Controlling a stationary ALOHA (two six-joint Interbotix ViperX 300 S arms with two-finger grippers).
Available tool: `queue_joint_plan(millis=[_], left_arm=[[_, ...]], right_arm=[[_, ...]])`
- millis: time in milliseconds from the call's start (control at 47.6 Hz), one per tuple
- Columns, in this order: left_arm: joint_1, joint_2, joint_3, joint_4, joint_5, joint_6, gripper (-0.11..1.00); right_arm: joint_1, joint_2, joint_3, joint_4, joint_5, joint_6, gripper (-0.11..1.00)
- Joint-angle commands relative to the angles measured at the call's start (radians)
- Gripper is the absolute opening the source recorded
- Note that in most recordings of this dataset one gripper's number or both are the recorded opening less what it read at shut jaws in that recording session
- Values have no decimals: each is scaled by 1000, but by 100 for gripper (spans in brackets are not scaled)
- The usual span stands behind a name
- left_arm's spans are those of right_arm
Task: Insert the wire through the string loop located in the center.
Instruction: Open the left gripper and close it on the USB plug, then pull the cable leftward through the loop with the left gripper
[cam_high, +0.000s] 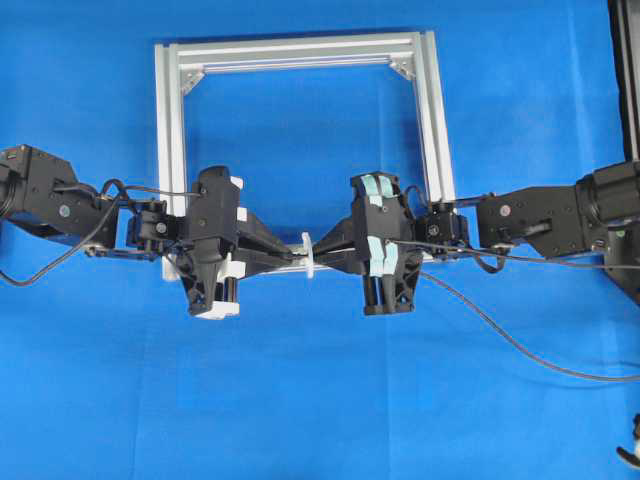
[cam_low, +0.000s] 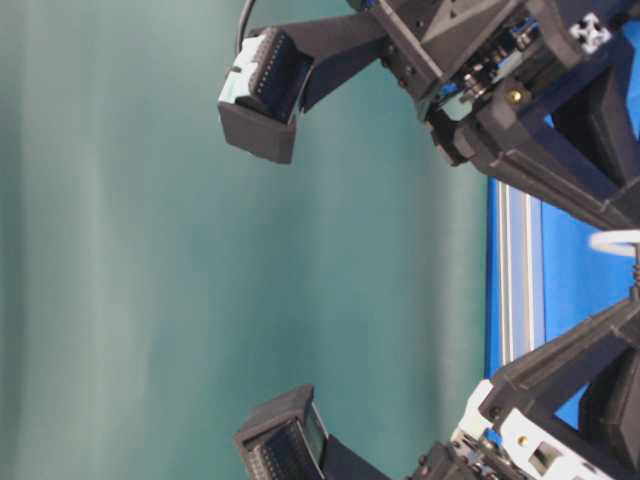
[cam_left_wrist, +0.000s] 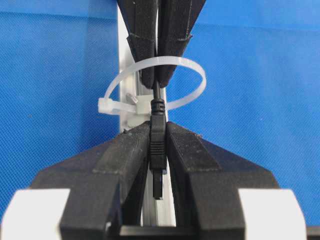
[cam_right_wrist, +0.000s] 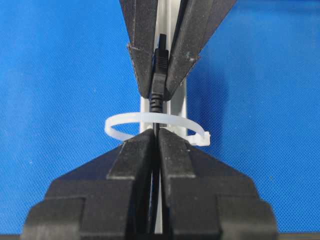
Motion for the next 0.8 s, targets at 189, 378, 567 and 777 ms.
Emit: queue_joint_plan(millis=[189, 378, 567, 777], left_arm=[[5, -15, -11, 3, -9, 3, 9], [5, -17, -9, 3, -9, 3, 9], [5, -17, -9, 3, -8, 3, 9], [5, -17, -9, 3, -8, 3, 9]], right_arm=[[0, -17, -18, 0, -2, 3, 7], [2, -18, -17, 0, -2, 3, 58], [3, -20, -15, 2, 0, 3, 94], [3, -20, -14, 2, -2, 3, 94]])
